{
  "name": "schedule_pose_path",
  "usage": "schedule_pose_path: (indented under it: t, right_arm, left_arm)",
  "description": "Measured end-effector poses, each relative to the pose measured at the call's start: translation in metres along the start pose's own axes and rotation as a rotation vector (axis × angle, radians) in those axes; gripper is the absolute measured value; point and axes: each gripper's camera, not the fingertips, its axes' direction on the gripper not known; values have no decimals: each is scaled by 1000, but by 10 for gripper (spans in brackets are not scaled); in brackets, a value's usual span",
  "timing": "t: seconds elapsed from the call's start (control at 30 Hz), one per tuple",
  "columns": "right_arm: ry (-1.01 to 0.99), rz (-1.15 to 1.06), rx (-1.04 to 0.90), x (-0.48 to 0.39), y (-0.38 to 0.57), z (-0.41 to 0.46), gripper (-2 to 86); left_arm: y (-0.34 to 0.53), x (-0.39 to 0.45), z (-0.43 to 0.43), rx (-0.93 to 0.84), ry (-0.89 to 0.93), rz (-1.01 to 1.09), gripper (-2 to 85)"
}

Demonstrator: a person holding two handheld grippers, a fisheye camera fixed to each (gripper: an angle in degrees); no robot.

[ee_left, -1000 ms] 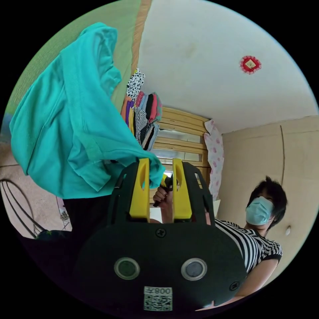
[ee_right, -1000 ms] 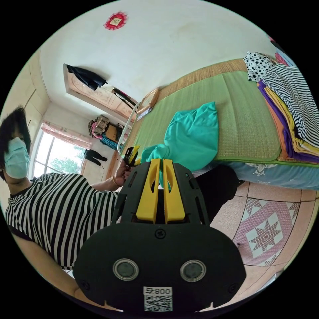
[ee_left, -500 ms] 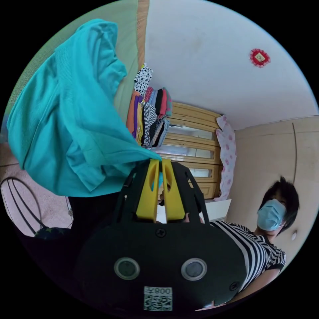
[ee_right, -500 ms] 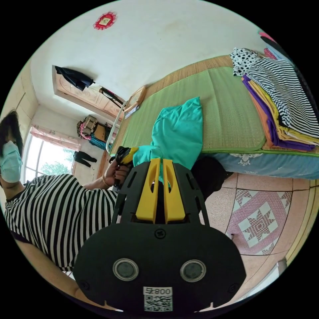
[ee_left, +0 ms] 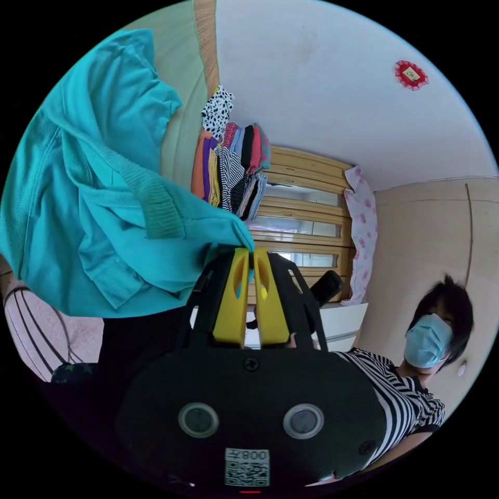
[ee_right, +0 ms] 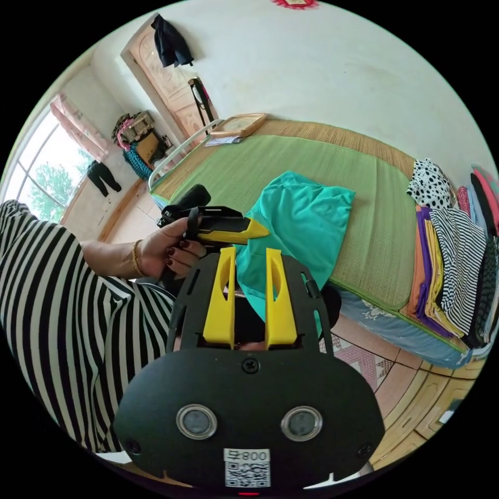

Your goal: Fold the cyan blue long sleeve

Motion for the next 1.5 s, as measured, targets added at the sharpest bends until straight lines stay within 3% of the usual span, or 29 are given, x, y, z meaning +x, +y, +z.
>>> schedule_pose_path:
  t: [0.23, 0.5, 0.6, 0.87, 1.3, 1.5]
  right_arm:
    - [154, 20, -34, -22, -10, 17, 62]
    - [131, 36, -13, -24, -14, 5, 7]
    - [113, 49, 18, -18, -12, -14, 5]
    - [-18, 116, 119, 4, -7, -63, 4]
    - [-94, 193, 139, 37, -11, -100, 4]
    - [-140, 211, 132, 50, -13, -104, 4]
  left_arm:
    - [-17, 12, 27, -19, 9, -4, 15]
    - [-38, 27, 26, -17, -13, 42, 23]
    - [-49, 29, 0, 90, -50, 33, 23]
    - [-131, 32, -44, 279, -300, -7, 62]
    - [-274, 66, 8, 223, -522, -83, 89]
    - [-308, 91, 35, 159, -612, -106, 56]
